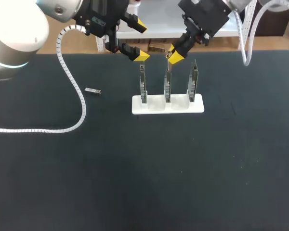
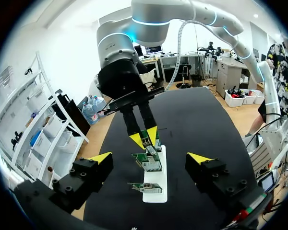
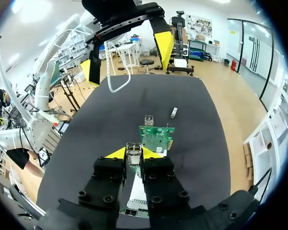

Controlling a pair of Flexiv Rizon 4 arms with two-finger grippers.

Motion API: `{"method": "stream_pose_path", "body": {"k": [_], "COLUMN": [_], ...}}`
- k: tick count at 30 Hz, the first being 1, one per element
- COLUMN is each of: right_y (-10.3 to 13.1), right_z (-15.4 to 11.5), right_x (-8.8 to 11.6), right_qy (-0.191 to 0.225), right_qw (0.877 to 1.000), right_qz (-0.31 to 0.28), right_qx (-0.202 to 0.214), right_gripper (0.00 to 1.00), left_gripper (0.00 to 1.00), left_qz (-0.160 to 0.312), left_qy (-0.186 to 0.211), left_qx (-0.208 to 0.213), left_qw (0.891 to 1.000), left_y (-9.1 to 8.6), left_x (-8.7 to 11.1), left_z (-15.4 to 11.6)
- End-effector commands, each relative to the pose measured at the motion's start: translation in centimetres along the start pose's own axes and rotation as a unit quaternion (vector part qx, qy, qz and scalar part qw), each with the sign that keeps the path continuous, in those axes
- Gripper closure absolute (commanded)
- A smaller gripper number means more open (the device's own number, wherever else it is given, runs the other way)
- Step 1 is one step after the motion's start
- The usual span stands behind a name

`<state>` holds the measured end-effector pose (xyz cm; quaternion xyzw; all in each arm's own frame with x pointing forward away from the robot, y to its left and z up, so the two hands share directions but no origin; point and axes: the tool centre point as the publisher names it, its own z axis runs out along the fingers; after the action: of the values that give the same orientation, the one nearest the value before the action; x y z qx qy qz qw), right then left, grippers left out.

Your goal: Pick up the optical module with the left hand, and insert it into the network port with the right hand.

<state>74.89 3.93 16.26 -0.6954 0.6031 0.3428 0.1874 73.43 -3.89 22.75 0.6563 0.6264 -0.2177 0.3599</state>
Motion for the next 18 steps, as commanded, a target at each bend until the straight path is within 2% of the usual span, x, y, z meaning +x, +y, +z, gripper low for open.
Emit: {"method": "stream_pose_path", "body": {"k": [1, 18], "right_y": [0.7, -0.9], "right_z": [0.0, 0.0], "right_x": [0.0, -0.1], "right_qy": [0.001, 0.009], "right_qw": [1.000, 1.000], "right_qz": [0.000, -0.013], "right_qx": [0.018, 0.007], "right_gripper": [1.00, 1.00], "left_gripper": [0.00, 0.00], "left_qz": [-0.001, -0.001], "left_qy": [0.004, 0.004], "left_qx": [0.002, 0.002], "left_qw": [1.000, 1.000], "left_y": [0.2, 0.2], "left_x": [-0.2, -0.2], "left_z": [0.0, 0.0]}}
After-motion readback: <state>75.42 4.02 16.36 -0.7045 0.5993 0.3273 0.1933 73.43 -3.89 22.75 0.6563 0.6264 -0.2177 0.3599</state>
